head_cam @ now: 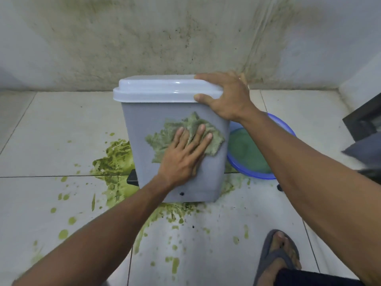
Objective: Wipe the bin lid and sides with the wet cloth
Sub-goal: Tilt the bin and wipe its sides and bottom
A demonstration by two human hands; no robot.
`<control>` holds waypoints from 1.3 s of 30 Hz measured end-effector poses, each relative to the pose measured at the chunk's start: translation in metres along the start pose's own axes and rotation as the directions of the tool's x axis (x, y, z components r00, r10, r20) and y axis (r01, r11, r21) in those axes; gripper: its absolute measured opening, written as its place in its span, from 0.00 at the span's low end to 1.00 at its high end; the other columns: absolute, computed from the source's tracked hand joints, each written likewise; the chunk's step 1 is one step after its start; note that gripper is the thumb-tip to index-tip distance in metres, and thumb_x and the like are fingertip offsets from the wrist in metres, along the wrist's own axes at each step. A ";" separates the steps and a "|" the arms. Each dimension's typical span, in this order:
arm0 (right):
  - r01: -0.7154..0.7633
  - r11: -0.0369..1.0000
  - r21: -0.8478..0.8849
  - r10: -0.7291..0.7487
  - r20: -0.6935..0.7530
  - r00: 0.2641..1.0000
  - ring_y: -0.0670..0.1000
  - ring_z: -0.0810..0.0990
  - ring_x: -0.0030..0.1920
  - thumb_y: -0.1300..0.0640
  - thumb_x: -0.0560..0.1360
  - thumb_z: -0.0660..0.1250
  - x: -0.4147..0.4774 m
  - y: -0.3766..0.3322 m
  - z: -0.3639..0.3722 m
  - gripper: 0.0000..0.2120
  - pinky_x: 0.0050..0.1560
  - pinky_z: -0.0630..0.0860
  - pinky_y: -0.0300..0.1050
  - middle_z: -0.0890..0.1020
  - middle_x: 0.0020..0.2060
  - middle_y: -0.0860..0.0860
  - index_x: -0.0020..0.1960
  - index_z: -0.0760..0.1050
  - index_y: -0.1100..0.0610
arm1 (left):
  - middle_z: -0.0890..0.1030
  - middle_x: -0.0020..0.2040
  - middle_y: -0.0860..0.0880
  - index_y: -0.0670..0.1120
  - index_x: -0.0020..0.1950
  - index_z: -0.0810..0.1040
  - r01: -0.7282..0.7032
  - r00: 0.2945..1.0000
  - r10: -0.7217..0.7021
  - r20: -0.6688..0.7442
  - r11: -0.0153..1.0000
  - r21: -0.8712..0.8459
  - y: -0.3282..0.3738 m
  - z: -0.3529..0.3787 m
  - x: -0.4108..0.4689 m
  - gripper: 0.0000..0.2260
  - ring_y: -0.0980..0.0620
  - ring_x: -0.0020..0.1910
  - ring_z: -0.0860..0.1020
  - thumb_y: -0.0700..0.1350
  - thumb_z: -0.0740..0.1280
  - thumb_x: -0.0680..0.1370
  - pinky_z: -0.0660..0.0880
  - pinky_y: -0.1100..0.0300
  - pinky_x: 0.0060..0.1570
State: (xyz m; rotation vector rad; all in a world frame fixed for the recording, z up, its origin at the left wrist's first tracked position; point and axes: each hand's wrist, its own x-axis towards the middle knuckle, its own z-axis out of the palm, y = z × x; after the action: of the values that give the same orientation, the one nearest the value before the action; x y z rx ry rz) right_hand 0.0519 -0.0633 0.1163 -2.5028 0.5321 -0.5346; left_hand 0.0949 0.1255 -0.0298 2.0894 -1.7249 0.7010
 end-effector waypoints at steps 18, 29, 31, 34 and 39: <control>0.042 0.999 -0.004 -0.042 -0.019 0.999 0.45 0.72 0.64 0.30 0.66 0.64 -0.002 -0.003 0.000 0.27 0.72 0.59 0.58 0.79 0.60 0.34 0.62 0.78 0.37 | 0.56 0.81 0.43 0.48 0.82 0.56 0.325 0.945 -0.319 -0.066 0.937 0.131 -0.054 -0.034 -0.010 0.26 0.39 0.78 0.64 0.56 0.53 0.86 0.43 0.41 0.80; 0.102 0.995 0.000 -0.102 -0.037 0.994 0.45 0.74 0.63 0.31 0.66 0.65 -0.007 -0.001 -0.001 0.26 0.70 0.60 0.54 0.78 0.57 0.33 0.61 0.79 0.37 | 0.77 0.71 0.44 0.53 0.82 0.59 0.167 0.985 -0.169 0.018 0.982 0.093 -0.024 0.000 -0.066 0.27 0.41 0.78 0.62 0.53 0.59 0.83 0.45 0.46 0.81; 0.096 0.995 0.004 -0.096 -0.040 0.995 0.46 0.75 0.64 0.31 0.66 0.65 -0.006 -0.001 0.000 0.25 0.70 0.59 0.53 0.78 0.57 0.32 0.61 0.79 0.38 | 0.64 0.80 0.44 0.52 0.84 0.52 0.467 0.880 -0.468 -0.080 0.884 -0.035 -0.034 -0.008 -0.075 0.28 0.41 0.80 0.59 0.54 0.56 0.85 0.46 0.44 0.80; 0.110 0.994 0.004 -0.110 -0.048 0.993 0.47 0.75 0.63 0.31 0.67 0.64 -0.009 -0.004 0.000 0.25 0.70 0.59 0.55 0.78 0.58 0.32 0.61 0.79 0.38 | 0.57 0.83 0.47 0.48 0.83 0.55 0.738 0.474 -0.876 -0.084 0.448 -0.504 -0.029 -0.020 -0.047 0.28 0.46 0.81 0.58 0.53 0.56 0.84 0.56 0.47 0.79; 0.139 0.990 0.024 -0.136 -0.084 0.987 0.47 0.74 0.64 0.32 0.68 0.65 -0.026 -0.008 -0.002 0.24 0.71 0.59 0.61 0.79 0.61 0.34 0.61 0.79 0.38 | 0.83 0.59 0.50 0.47 0.66 0.80 0.391 -0.228 -0.939 0.258 -0.330 -0.859 -0.057 -0.074 0.008 0.20 0.47 0.62 0.80 0.56 0.55 0.86 0.76 0.53 0.61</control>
State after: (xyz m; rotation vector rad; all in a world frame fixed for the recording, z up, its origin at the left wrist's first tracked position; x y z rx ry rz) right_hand 0.0309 -0.0457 0.1156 -2.5100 0.3807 -0.6953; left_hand 0.1403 0.1714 0.0386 1.3564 0.4180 -0.0072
